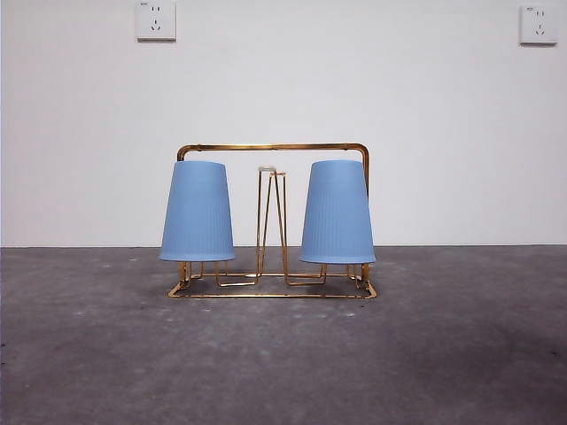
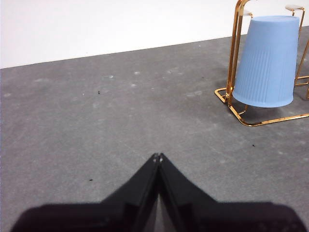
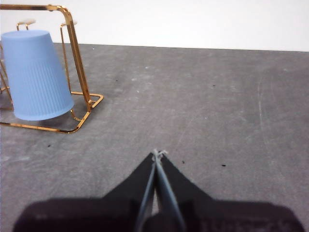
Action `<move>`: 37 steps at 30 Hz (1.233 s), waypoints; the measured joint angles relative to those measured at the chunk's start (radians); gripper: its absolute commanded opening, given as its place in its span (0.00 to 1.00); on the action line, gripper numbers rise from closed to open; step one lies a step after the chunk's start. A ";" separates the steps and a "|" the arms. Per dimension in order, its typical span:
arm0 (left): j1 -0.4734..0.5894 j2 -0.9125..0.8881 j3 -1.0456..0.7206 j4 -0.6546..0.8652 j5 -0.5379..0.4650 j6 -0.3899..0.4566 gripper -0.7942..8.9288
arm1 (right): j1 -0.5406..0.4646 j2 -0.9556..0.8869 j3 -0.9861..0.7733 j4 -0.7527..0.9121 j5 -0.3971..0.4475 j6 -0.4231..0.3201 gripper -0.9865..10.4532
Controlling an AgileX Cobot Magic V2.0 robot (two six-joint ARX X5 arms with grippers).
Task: Pick up cup 1,put cup 1 in the cup rack,pick up cup 2,put cup 2 in the cup rack
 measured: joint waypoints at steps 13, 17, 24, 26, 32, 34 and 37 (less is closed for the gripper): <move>0.000 0.000 0.000 0.000 0.000 0.000 0.08 | 0.000 0.000 0.000 0.000 0.000 0.014 0.09; 0.000 0.000 0.000 0.000 0.000 0.000 0.08 | 0.000 0.000 0.000 0.000 0.000 0.014 0.09; 0.000 0.000 0.000 0.000 0.000 0.000 0.08 | 0.000 0.000 0.000 0.000 0.000 0.014 0.09; 0.000 0.000 0.000 0.000 0.000 0.000 0.08 | 0.000 0.000 0.000 0.000 0.000 0.014 0.09; 0.000 0.000 0.000 0.000 0.000 0.000 0.08 | 0.000 0.000 0.000 0.000 0.000 0.014 0.09; 0.000 0.000 0.000 0.000 0.000 0.000 0.08 | 0.000 0.000 0.000 0.000 0.000 0.014 0.09; 0.000 0.000 0.000 0.000 0.000 0.000 0.08 | 0.000 0.000 0.000 0.000 0.000 0.014 0.09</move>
